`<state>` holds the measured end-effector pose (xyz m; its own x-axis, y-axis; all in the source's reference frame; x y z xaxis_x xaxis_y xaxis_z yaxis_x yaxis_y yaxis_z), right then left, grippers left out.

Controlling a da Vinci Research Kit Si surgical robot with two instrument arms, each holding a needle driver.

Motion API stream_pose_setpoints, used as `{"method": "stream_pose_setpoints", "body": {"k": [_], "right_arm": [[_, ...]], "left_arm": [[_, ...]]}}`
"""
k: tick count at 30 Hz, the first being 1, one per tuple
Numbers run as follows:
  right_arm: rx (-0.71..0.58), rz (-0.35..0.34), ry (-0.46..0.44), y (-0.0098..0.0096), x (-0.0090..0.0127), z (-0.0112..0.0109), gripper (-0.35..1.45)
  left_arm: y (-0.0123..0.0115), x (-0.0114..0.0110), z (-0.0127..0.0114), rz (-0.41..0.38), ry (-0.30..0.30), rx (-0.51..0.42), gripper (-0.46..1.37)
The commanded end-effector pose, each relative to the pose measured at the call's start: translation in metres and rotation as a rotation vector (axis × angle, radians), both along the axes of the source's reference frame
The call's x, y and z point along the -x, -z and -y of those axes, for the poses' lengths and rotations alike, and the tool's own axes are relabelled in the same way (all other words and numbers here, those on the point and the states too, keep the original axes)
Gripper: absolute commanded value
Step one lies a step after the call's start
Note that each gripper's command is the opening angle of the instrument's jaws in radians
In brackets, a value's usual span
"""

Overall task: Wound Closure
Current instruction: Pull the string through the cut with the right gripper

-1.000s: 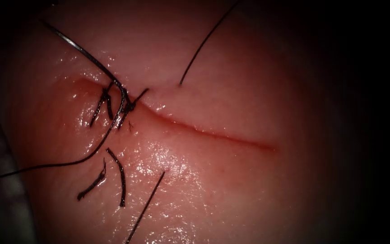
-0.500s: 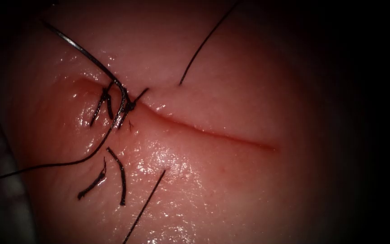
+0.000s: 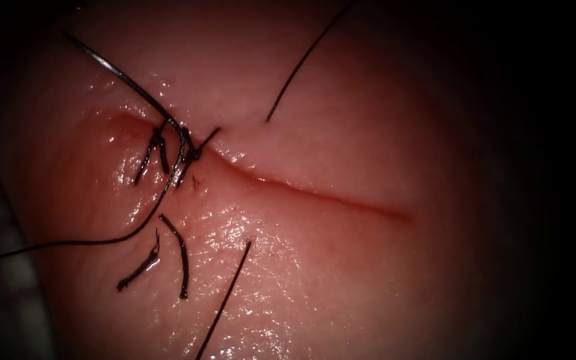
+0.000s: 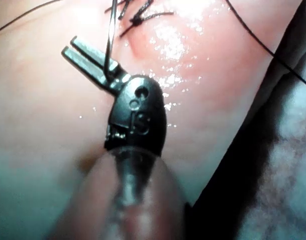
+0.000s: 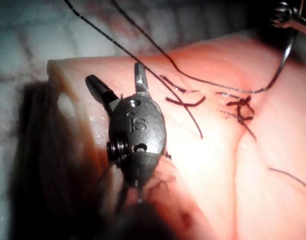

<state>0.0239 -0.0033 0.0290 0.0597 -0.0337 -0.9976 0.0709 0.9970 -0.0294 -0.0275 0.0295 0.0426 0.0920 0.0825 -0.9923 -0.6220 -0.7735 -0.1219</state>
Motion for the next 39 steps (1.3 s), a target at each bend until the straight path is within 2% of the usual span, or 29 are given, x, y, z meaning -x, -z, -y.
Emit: {"method": "stream_pose_setpoints", "body": {"k": [1, 5, 8, 13, 20, 25, 32, 39], "right_arm": [[0.011, -0.001, -0.015, 0.0000, 0.0012, -0.0008, 1.25], [0.059, 0.019, -0.076, -0.0002, 0.0042, -0.0034, 1.25], [0.083, 0.045, -0.107, -0.0007, 0.0050, -0.0044, 1.25], [0.126, 0.101, -0.159, -0.0030, 0.0056, -0.0062, 1.25], [0.141, 0.162, -0.206, -0.0087, 0.0041, -0.0085, 1.32], [0.155, 0.178, -0.224, -0.0115, 0.0023, -0.0094, 1.37], [0.151, 0.160, -0.217, -0.0124, -0.0005, -0.0088, 1.36], [0.140, 0.152, -0.212, -0.0126, -0.0021, -0.0087, 1.35]], "left_arm": [[0.0000, 0.0000, 0.0000, 0.000, -0.001, 0.000, -0.35], [0.0000, 0.0000, 0.0000, 0.000, -0.001, 0.000, -0.35], [0.0000, 0.0000, 0.0001, 0.000, -0.001, 0.000, -0.35], [-0.0001, 0.0001, 0.0002, 0.000, -0.001, 0.001, -0.35], [-0.0001, 0.0001, 0.0003, 0.004, 0.000, -0.002, -0.35], [-0.0002, 0.0000, 0.0004, 0.004, -0.001, -0.001, -0.35], [-0.0002, -0.0003, 0.0005, 0.003, 0.001, -0.001, -0.35], [-0.0003, -0.0002, 0.0006, 0.003, 0.001, 0.000, -0.35]]}}
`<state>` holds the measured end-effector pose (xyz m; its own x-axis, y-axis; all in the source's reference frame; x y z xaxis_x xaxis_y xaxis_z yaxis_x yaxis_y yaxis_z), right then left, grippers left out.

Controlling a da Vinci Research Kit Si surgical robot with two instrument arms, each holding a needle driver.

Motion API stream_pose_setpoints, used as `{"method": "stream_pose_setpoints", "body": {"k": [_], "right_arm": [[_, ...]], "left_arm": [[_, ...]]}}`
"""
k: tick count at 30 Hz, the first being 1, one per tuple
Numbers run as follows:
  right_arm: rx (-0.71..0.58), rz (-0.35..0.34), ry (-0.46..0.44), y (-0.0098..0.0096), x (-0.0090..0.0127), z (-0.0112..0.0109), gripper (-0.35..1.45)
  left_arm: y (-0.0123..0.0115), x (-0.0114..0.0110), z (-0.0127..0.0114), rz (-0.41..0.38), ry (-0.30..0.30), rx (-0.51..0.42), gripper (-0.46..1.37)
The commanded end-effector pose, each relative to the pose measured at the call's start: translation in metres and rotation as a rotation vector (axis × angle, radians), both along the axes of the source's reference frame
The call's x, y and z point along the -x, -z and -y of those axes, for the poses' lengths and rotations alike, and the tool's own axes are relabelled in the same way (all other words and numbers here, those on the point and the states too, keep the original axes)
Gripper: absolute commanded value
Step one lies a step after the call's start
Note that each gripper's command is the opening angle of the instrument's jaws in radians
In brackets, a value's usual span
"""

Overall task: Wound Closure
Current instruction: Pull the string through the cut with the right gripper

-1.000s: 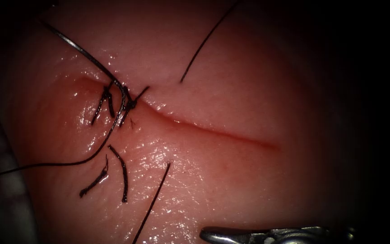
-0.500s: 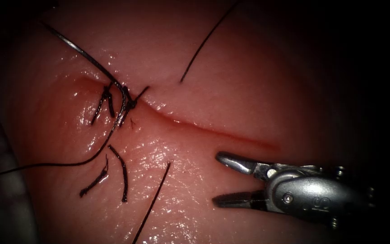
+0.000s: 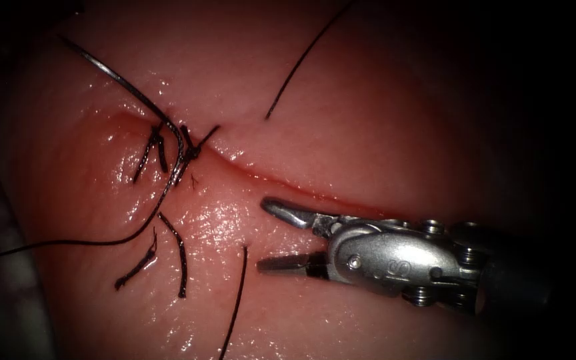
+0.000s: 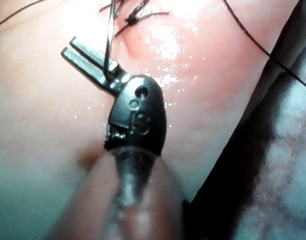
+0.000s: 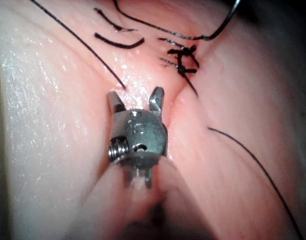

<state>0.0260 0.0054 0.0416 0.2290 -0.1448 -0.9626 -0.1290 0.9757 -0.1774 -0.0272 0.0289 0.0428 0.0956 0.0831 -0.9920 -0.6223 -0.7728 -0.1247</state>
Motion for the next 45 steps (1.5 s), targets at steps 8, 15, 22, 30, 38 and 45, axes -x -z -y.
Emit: {"method": "stream_pose_setpoints", "body": {"k": [8, 15, 22, 30, 38, 45], "right_arm": [[-0.007, -0.018, 0.013, -0.0002, -0.0012, 0.0010, 1.32], [-0.019, -0.026, 0.016, -0.0007, -0.0024, 0.0013, 1.26], [-0.036, -0.050, 0.083, -0.0005, -0.0023, 0.0015, -0.35], [-0.057, -0.063, 0.120, 0.0002, -0.0020, 0.0026, -0.35], [-0.058, -0.080, 0.184, 0.0031, -0.0021, 0.0056, -0.35], [-0.048, -0.093, 0.237, 0.0057, -0.0033, 0.0085, -0.35]], "left_arm": [[-0.0001, 0.0000, 0.0001, -0.001, 0.000, 0.001, -0.35], [-0.0001, 0.0000, 0.0001, -0.001, 0.000, 0.001, -0.35], [-0.0001, 0.0000, 0.0001, -0.001, 0.000, 0.001, -0.35], [0.0000, 0.0000, 0.0000, 0.000, 0.000, 0.001, -0.35], [-0.0001, 0.0000, -0.0001, 0.000, -0.001, 0.000, -0.35], [-0.0001, 0.0001, -0.0001, 0.000, 0.000, 0.000, -0.35]]}}
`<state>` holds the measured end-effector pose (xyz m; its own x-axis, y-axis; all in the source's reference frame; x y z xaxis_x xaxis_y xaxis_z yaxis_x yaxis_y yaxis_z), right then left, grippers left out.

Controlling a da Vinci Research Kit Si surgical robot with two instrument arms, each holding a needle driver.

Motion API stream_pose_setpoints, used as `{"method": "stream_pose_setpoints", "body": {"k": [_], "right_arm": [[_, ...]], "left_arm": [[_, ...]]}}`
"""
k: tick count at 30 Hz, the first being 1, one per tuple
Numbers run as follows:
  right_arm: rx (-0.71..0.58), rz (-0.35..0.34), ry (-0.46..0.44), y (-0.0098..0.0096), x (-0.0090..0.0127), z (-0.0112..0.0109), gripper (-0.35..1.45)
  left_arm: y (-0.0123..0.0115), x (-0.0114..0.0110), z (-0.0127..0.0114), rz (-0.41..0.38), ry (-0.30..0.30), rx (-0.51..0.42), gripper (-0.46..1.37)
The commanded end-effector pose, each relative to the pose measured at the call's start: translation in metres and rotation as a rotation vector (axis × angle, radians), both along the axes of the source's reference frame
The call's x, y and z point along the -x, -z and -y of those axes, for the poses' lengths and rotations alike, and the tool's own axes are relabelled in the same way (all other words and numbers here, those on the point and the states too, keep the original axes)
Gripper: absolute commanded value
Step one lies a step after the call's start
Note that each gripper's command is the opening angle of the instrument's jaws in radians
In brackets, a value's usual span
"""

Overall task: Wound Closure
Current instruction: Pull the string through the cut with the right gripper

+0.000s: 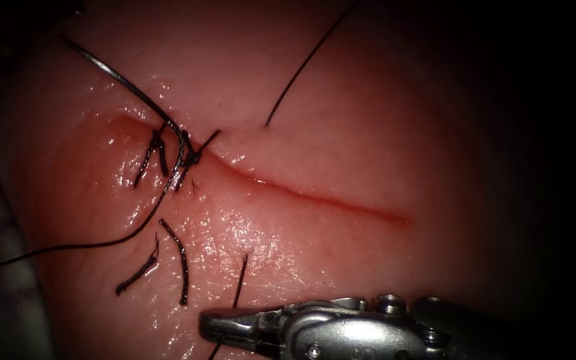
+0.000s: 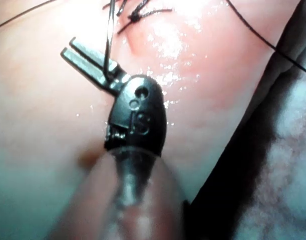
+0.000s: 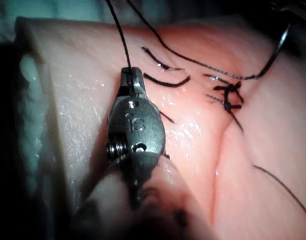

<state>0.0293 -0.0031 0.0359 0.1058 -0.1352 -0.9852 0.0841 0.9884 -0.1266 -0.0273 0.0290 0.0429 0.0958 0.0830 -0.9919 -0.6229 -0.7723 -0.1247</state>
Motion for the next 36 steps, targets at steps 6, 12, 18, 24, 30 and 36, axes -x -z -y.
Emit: {"method": "stream_pose_setpoints", "body": {"k": [6, 12, 18, 24, 30, 36], "right_arm": [[-0.002, -0.002, 0.054, 0.0013, -0.0015, 0.0023, -0.35], [-0.012, -0.006, 0.110, 0.0025, -0.0036, 0.0047, -0.35], [-0.023, -0.017, 0.165, 0.0032, -0.0057, 0.0074, -0.35], [-0.044, -0.035, 0.210, 0.0030, -0.0078, 0.0099, -0.35], [-0.049, -0.043, 0.226, 0.0026, -0.0091, 0.0109, -0.35], [-0.053, -0.044, 0.227, 0.0027, -0.0090, 0.0104, -0.35]], "left_arm": [[0.0000, 0.0000, 0.0001, -0.001, -0.001, 0.001, -0.35], [0.0000, 0.0000, 0.0001, -0.001, -0.001, 0.001, -0.35], [-0.0001, 0.0000, 0.0002, -0.001, 0.000, 0.002, -0.35], [-0.0001, 0.0000, 0.0003, -0.001, 0.000, 0.003, -0.35], [-0.0002, 0.0000, 0.0004, -0.001, 0.000, 0.004, -0.35], [0.0000, 0.0000, 0.0006, -0.001, 0.000, 0.004, -0.35]]}}
